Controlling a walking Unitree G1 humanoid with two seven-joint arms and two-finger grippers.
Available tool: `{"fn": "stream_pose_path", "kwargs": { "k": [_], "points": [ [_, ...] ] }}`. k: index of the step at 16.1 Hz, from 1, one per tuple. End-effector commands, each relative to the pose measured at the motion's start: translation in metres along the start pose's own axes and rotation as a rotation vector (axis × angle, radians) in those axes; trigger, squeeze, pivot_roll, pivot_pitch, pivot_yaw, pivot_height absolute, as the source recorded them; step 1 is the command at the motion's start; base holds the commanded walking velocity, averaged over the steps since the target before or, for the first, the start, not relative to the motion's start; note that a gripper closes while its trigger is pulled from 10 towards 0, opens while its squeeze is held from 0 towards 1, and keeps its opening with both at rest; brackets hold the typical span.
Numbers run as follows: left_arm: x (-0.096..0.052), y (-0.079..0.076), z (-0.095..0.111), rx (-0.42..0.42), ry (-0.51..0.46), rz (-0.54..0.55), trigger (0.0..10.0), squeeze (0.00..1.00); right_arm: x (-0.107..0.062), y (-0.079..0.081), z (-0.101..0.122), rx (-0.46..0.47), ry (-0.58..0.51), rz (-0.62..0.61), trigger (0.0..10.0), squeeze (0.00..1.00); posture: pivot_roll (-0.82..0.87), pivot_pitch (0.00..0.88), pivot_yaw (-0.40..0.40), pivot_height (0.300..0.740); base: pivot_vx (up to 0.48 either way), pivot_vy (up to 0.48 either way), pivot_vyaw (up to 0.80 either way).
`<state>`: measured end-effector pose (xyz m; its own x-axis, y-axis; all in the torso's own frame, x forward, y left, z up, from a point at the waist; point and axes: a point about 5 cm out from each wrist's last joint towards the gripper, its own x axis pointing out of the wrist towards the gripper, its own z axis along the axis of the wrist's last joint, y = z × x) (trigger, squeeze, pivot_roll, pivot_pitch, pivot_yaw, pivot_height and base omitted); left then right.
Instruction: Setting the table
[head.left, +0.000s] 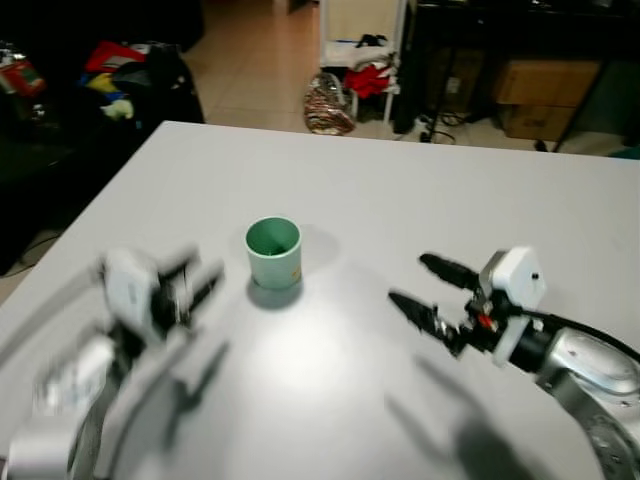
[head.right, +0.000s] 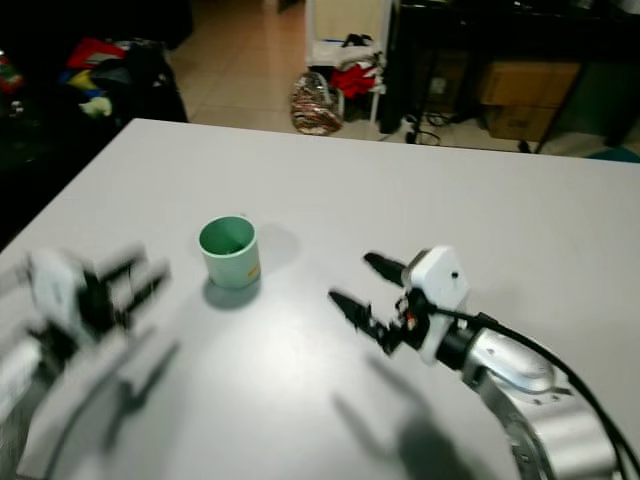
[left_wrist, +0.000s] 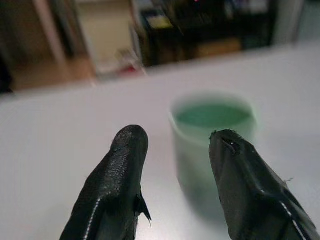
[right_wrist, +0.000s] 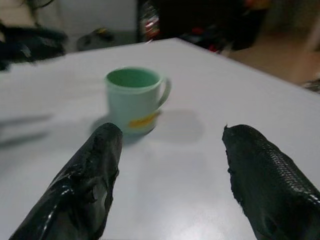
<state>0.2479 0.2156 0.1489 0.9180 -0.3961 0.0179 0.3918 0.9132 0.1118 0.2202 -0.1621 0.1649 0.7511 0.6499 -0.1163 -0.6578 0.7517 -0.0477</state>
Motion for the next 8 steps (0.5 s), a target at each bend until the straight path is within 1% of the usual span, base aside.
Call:
{"fn": "stream_pose_path", "kwargs": {
  "k": [1,2,3,4,5,6,7,8],
  "points": [
    [0.018,-0.002,0.020,0.001,-0.065,0.073,10.0,0.00,0.006,-0.004,0.006,-0.013,-0.058,-0.132,10.0,0.00,0.06,0.000,0.040,0.740,0.000,0.000,0.00],
    [0.032,-0.002,0.026,0.033,-0.109,0.165,10.0,0.00,0.011,-0.002,0.007,-0.008,-0.085,-0.206,10.0,0.00,0.06,0.000,0.040,0.740,0.000,0.000,0.00],
    [0.035,-0.001,0.029,0.051,-0.127,0.217,10.0,0.30,0.015,-0.002,0.009,0.008,-0.104,-0.263,10.0,0.00,0.06,0.000,0.039,0.740,0.000,0.000,0.00],
    [0.036,0.000,0.031,0.057,-0.139,0.235,10.0,0.30,0.016,-0.001,0.010,0.019,-0.115,-0.294,10.0,0.00,0.07,0.000,0.040,0.740,0.000,0.000,0.00],
    [0.037,0.002,0.036,0.048,-0.162,0.287,10.0,0.43,0.017,-0.003,0.011,0.056,-0.134,-0.370,10.0,0.00,0.07,0.000,0.043,0.740,0.000,0.000,0.00],
    [0.036,0.002,0.040,0.007,-0.167,0.295,10.0,0.72,0.018,-0.003,0.009,0.084,-0.133,-0.424,10.0,0.00,0.06,0.000,0.061,0.740,0.000,0.000,0.00],
    [0.035,0.000,0.042,-0.031,-0.177,0.272,10.0,0.75,0.018,-0.002,0.009,0.086,-0.130,-0.437,10.0,0.00,0.05,0.000,0.068,0.740,0.000,0.000,0.00],
    [0.034,-0.005,0.042,-0.036,-0.153,0.248,10.0,0.69,0.019,-0.001,0.008,0.085,-0.127,-0.458,10.0,0.00,0.04,0.000,0.073,0.740,0.000,0.000,0.00]
  ]
}}
